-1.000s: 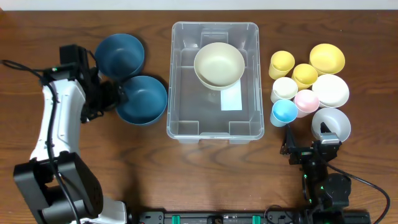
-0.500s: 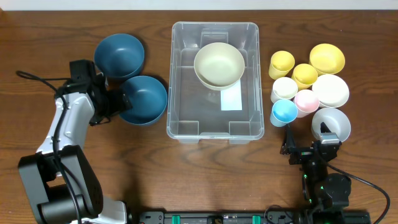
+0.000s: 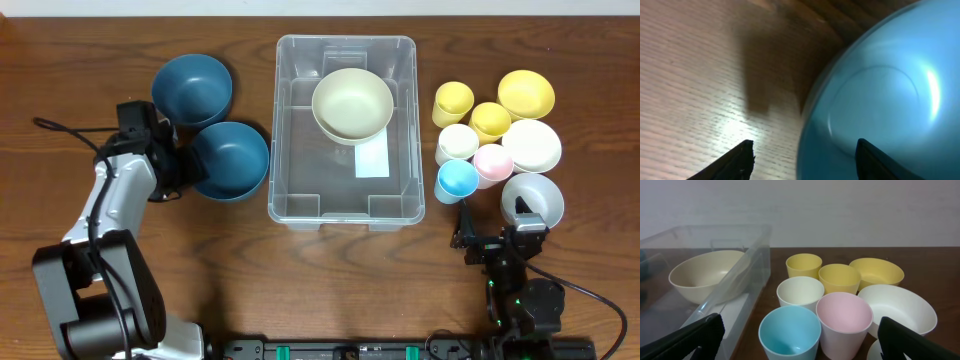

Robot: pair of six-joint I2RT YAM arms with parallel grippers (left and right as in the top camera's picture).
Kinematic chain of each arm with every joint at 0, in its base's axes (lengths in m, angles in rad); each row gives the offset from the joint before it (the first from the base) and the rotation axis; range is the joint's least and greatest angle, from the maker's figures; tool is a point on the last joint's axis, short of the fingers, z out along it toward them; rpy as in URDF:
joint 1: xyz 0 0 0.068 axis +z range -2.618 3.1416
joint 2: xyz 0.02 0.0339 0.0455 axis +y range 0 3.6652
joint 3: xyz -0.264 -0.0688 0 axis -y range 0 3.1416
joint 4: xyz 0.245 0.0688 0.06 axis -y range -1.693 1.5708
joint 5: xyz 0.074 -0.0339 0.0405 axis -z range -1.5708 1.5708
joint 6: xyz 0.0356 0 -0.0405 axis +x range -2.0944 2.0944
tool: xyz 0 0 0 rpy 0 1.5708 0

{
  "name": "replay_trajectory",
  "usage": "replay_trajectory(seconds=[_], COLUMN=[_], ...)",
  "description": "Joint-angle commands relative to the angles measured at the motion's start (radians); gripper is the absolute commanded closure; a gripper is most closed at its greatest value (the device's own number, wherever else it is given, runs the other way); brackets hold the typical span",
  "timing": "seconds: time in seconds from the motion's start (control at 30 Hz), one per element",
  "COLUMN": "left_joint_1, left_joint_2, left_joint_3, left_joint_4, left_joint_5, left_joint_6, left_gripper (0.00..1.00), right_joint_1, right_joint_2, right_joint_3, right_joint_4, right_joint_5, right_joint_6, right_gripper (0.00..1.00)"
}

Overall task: Pack container
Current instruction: 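Move the left gripper to the rim of the front teal bowl, then close the left gripper on the front teal bowl's rim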

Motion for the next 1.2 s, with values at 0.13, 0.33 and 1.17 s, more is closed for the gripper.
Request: replay_trajectory(seconds=[0.13,0.33,1.17], left_joint_1=[-0.047,-0.046,-0.026], left_joint_2=[0.058,0.058,0.043], left_joint_3=[-0.003,-0.002,-0.001], left_joint_4=[0.035,0.038,-0.052], left_joint_5=[0.006,-0.006,-0.024], left_joint_6=[0.003,0.003,0.003], left_gripper=[0.37,0.56,0.94], right_joint_1=[-0.008,-0.008,-0.008], right_joint_2=[-0.006,-0.006,-0.006], right_joint_3=[-0.002,-0.002,-0.002], right_joint_4=[-0.003,-0.003,-0.003], right_joint_5=[-0.01,-0.01,-0.01], right_joint_6=[0.012,0.012,0.012], right_gripper=[0.01,0.01,0.01])
